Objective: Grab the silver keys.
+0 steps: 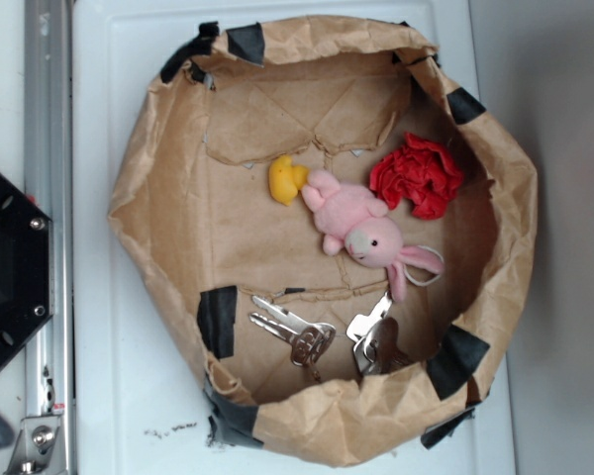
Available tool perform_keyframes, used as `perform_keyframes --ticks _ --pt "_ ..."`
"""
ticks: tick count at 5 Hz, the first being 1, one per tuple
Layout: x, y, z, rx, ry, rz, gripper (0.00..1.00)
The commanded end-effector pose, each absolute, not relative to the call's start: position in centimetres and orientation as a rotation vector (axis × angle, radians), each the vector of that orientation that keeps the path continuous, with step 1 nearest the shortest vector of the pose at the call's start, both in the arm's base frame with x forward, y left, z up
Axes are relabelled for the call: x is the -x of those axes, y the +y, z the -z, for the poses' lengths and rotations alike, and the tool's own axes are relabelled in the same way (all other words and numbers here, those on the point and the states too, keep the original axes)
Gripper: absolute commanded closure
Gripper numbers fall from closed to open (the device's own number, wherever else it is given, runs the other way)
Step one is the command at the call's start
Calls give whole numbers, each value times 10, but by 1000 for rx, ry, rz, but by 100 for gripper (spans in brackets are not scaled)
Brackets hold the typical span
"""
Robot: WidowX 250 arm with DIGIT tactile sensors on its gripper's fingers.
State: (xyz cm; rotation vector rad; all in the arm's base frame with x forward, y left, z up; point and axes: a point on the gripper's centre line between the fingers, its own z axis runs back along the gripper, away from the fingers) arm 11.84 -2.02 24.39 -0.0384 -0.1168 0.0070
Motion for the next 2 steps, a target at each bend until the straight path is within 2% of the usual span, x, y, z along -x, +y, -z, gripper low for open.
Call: perform_keyframes --ticks 1,2 --pt "-118 -20 -244 38 -117 -7 0" --pt "-168 -11 -244 55 -137 -75 0"
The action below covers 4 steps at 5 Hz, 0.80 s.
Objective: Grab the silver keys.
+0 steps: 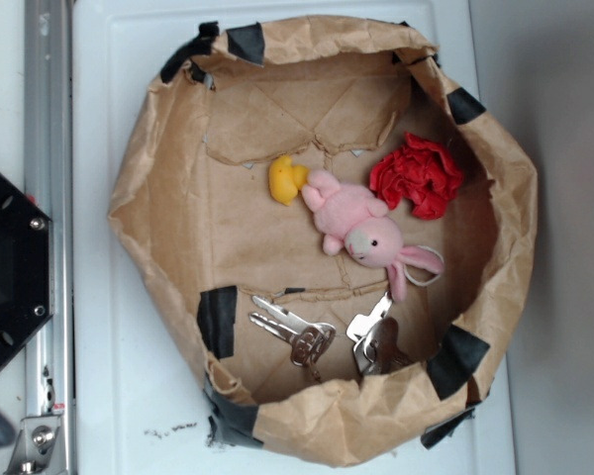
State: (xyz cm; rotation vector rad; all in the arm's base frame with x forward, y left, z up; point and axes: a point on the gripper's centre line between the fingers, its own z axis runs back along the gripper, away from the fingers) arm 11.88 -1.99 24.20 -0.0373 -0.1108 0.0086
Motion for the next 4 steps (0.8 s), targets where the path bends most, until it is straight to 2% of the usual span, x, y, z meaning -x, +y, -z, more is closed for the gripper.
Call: perform_keyframes --ticks 1,2,3,4 --pt "-209 -1 -240 52 -181 -81 0" --pt "-225 6 -232 154 -246 166 0" --pt "-233 11 -206 165 -311 422 0" --pt "-234 -3 -178 130 -298 627 0"
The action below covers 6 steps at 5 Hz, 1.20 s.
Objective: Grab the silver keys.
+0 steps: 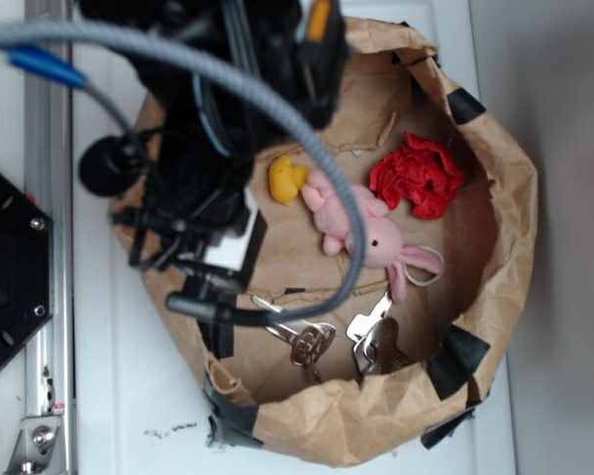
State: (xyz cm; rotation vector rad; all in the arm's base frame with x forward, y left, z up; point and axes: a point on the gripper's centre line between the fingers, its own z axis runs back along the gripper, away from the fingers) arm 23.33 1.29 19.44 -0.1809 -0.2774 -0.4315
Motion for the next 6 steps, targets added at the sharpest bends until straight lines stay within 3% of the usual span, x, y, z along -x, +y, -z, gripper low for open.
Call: perform_keyframes --ticks 1,2,3,4,5,6 --pt "-244 -12 -141 70 -285 576 0" --pt "-253 -23 -116 -19 -231 571 0" --pt "-268 -26 -101 9 -192 523 0" --pt "-277 -34 -93 -19 -273 463 0" --pt "-273 -42 -83 -18 -303 500 0" --pt "-267 -53 -77 -56 -396 504 0"
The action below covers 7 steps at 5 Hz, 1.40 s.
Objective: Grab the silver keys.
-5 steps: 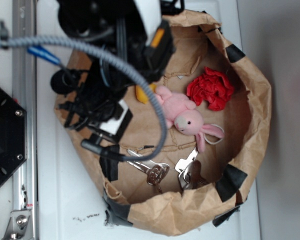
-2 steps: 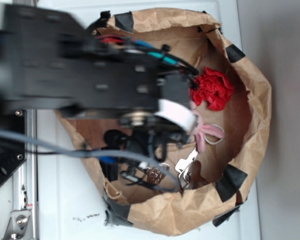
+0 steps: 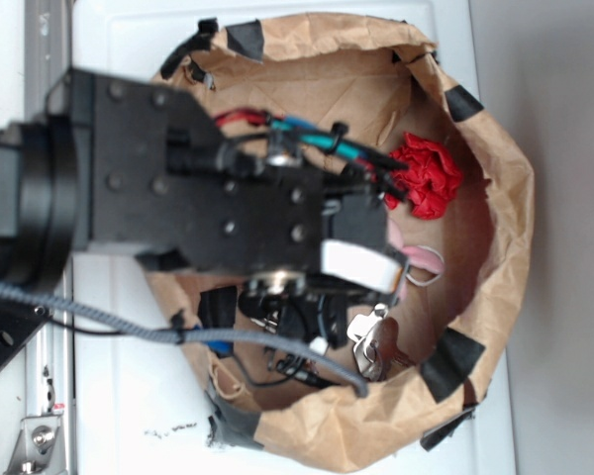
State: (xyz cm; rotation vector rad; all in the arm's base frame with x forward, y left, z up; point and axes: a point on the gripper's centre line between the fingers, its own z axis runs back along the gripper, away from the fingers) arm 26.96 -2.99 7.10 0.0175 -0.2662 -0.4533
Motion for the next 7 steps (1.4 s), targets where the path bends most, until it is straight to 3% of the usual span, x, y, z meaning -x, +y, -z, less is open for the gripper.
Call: perform_keyframes --ticks 1,4,7 --pt "-263 -65 -73 -9 -391 540 0" --pt "-255 -82 -64 178 -292 564 0" --pt "-258 -98 -43 169 -256 574 0"
